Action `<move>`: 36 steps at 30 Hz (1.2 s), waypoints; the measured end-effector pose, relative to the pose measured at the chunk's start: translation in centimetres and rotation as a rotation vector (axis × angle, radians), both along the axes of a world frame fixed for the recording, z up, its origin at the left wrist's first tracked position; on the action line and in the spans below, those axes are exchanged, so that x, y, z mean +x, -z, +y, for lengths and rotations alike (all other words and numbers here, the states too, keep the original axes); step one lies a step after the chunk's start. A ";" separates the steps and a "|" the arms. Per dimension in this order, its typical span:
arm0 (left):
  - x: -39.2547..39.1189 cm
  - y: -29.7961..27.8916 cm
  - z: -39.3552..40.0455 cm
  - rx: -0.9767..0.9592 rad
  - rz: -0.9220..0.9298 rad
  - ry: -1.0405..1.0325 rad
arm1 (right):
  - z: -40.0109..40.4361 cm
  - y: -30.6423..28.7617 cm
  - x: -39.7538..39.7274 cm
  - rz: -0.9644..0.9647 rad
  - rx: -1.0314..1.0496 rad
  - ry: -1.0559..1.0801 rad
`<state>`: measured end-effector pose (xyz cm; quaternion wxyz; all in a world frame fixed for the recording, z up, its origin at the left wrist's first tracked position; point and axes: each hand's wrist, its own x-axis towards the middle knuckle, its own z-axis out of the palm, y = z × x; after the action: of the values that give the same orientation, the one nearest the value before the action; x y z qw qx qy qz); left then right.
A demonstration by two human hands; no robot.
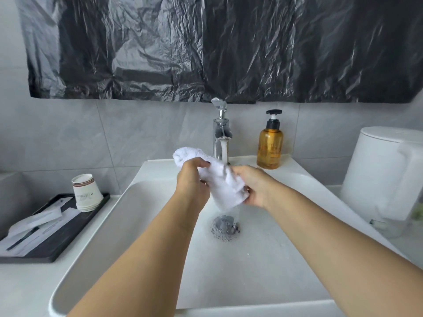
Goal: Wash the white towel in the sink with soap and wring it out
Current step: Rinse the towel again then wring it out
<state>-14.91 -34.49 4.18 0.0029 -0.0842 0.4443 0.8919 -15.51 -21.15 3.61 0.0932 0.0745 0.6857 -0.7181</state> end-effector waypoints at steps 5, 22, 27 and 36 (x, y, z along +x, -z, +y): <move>0.9 -0.1 0.9 -0.031 0.008 0.080 | 1.2 -2.0 -0.2 0.022 0.019 0.068; -0.1 0.8 0.0 -0.186 -0.060 0.001 | 1.6 0.7 -0.2 0.338 0.357 -0.232; 0.1 0.7 0.1 -0.250 -0.074 0.034 | 2.1 0.6 -0.6 0.229 0.187 -0.059; 0.4 0.2 0.0 -0.530 -0.151 -0.085 | 2.8 0.6 -0.9 0.207 0.012 -0.107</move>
<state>-14.50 -34.50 3.96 -0.0237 -0.1667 0.6567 0.7352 -16.45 -18.39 3.04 0.0596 -0.0360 0.6990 -0.7118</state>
